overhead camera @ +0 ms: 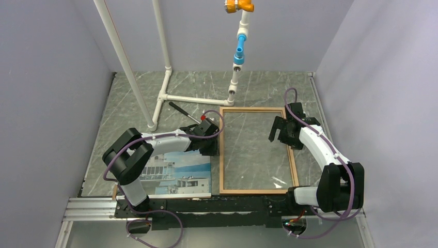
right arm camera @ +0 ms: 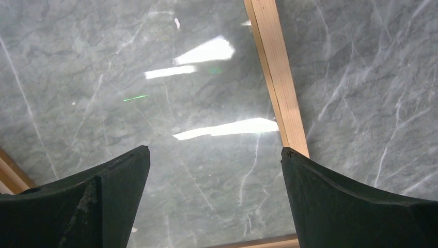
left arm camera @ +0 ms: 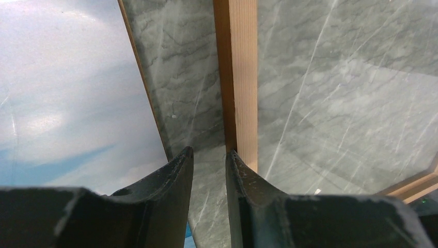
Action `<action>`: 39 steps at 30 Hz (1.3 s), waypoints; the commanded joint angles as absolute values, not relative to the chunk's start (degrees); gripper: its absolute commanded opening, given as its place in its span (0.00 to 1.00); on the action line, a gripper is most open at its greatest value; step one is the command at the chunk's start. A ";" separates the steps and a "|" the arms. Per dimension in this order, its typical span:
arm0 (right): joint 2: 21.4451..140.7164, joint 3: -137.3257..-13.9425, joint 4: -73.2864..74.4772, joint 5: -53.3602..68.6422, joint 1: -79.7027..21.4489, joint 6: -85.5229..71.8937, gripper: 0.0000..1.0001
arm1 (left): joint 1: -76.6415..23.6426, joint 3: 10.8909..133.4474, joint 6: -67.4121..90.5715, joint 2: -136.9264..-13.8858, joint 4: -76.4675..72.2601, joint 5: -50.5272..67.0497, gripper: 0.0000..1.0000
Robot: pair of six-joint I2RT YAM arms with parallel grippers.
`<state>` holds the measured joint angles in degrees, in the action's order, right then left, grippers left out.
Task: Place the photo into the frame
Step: Place the photo frame item in the photo frame.
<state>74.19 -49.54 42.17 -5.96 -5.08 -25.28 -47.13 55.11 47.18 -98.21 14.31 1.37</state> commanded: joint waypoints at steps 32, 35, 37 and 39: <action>68.98 -50.11 40.98 2.99 -5.38 -25.88 1.00 | -46.68 53.43 47.26 -90.33 7.74 5.17 0.67; 68.23 -49.78 40.81 4.46 -5.72 -25.63 1.00 | -46.54 51.94 47.20 -87.57 5.89 5.42 0.67; 67.44 -49.53 40.58 5.37 -6.28 -25.62 1.00 | -46.41 50.68 47.03 -85.21 3.73 5.61 0.67; 66.82 -49.32 40.31 6.23 -6.89 -25.68 1.00 | -46.36 49.28 46.53 -82.49 1.98 5.45 0.68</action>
